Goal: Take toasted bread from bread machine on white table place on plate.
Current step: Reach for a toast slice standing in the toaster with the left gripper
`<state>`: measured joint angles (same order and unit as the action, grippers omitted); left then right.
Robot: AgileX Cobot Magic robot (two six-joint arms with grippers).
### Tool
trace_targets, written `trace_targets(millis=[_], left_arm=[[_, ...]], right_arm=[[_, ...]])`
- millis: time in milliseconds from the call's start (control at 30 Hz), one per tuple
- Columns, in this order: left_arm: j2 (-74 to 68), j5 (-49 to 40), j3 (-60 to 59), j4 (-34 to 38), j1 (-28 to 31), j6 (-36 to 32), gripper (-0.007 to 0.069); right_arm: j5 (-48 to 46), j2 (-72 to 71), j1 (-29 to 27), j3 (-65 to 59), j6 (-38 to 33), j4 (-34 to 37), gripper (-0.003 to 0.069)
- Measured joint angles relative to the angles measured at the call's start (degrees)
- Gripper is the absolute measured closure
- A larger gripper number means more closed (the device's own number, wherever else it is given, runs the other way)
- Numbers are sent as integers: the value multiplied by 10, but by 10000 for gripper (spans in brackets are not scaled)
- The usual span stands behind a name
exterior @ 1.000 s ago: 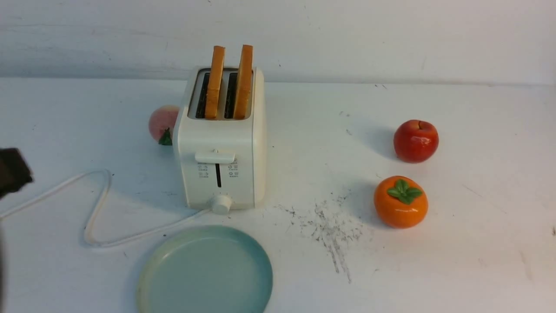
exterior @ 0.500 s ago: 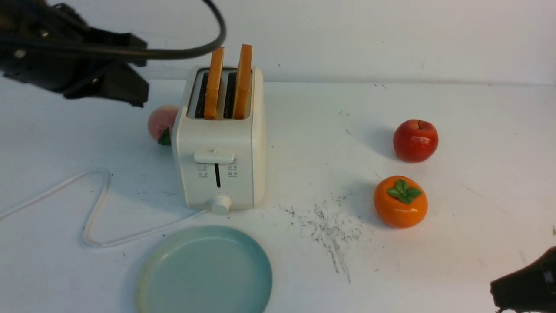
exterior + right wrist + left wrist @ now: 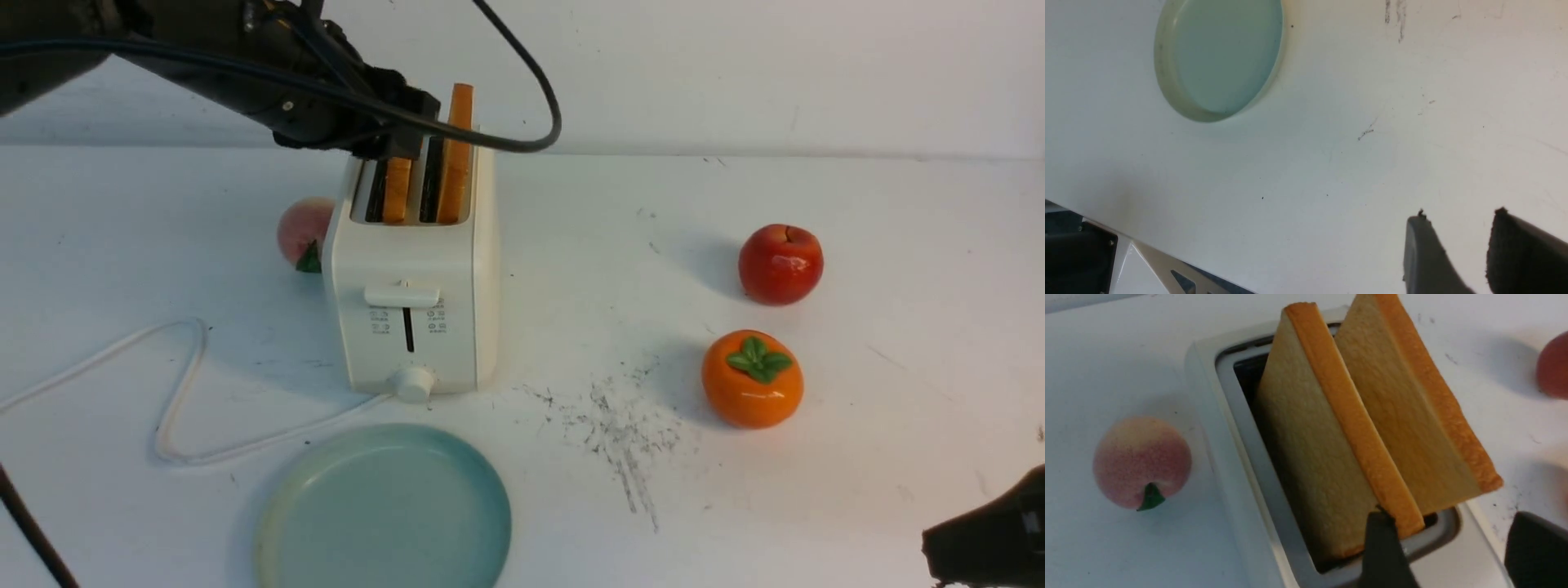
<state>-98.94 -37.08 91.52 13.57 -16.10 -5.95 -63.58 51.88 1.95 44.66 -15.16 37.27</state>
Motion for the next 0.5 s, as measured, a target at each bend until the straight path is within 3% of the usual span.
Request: trace_targets(millis=[100,200,300,367,400,433,500], left_arm=[[-22,21,0,-5,0,0,122],[-40,24,0,-11,0,3,146],[-48,24,-1,-25,0,3,323],[-46,24,-1,-38,0,4,505],[-46,24,-1,-40,-1,4,519],[-41,22,-1,-52,-1,4,581],[-29,17,-1,-60,-1,4,593]], right_arm=[[0,0,0,0,0,0,425],[0,0,0,0,0,0,425],[0,0,0,0,0,0,425],[0,0,0,0,0,0,425],[0,0,0,0,0,0,425],[0,0,0,0,0,0,425],[0,0,0,0,0,0,425]])
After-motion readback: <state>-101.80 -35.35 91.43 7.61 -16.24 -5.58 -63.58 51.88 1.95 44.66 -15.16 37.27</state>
